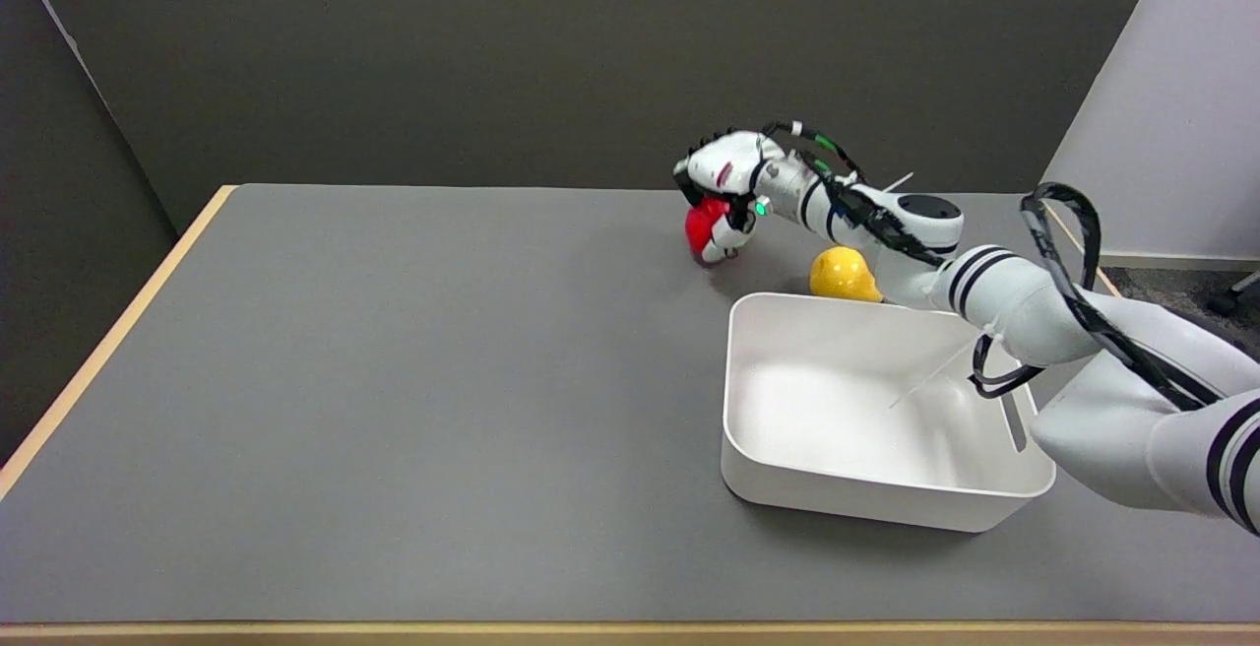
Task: Pick up tomato.
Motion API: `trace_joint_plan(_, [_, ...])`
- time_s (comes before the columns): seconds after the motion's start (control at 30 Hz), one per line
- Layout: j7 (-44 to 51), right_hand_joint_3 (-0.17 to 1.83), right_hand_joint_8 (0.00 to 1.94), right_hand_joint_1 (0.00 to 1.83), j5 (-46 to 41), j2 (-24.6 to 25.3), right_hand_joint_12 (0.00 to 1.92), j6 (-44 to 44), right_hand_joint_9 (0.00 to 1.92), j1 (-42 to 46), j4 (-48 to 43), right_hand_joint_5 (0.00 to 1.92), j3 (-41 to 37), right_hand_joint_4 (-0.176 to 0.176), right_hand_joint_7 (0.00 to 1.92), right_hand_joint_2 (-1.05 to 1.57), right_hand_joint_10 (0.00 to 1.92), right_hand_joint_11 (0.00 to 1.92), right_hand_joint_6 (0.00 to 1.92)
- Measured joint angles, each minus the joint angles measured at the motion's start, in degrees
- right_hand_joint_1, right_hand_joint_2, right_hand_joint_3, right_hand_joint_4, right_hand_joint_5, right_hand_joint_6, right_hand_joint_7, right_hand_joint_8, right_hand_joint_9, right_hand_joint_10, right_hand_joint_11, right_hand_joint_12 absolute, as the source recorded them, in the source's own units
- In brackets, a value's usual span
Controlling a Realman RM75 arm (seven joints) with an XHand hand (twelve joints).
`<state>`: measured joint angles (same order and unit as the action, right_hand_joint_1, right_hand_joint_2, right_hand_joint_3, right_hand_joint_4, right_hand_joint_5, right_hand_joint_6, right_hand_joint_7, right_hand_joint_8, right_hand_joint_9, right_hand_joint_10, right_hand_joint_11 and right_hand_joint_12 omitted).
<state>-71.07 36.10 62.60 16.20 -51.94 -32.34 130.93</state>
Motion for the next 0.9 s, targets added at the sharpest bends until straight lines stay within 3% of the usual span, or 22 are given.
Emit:
trace_joint_plan(0.43, [0.04, 0.31, 1.24, 1.34, -0.06, -5.06, 1.60, 0.11, 0.79, 3.36, -17.15, 0.60, -11.03, -0.176, 0.79, 1.09, 1.36, 0.84, 1.73])
trace_joint_plan(0.57, [-0.05, 0.35, 1.24, 1.34, -0.12, -7.17, 1.69, -0.21, 0.80, 5.20, -22.66, 0.60, -14.00, -0.176, 0.84, 1.05, 1.35, 0.85, 1.70])
trace_joint_plan(0.9, [-0.27, 0.36, 1.24, 1.35, -0.75, -13.58, 1.70, -2.01, 0.80, 15.86, -37.40, 0.60, -23.94, -0.176, 0.84, 1.05, 1.36, 0.85, 1.69])
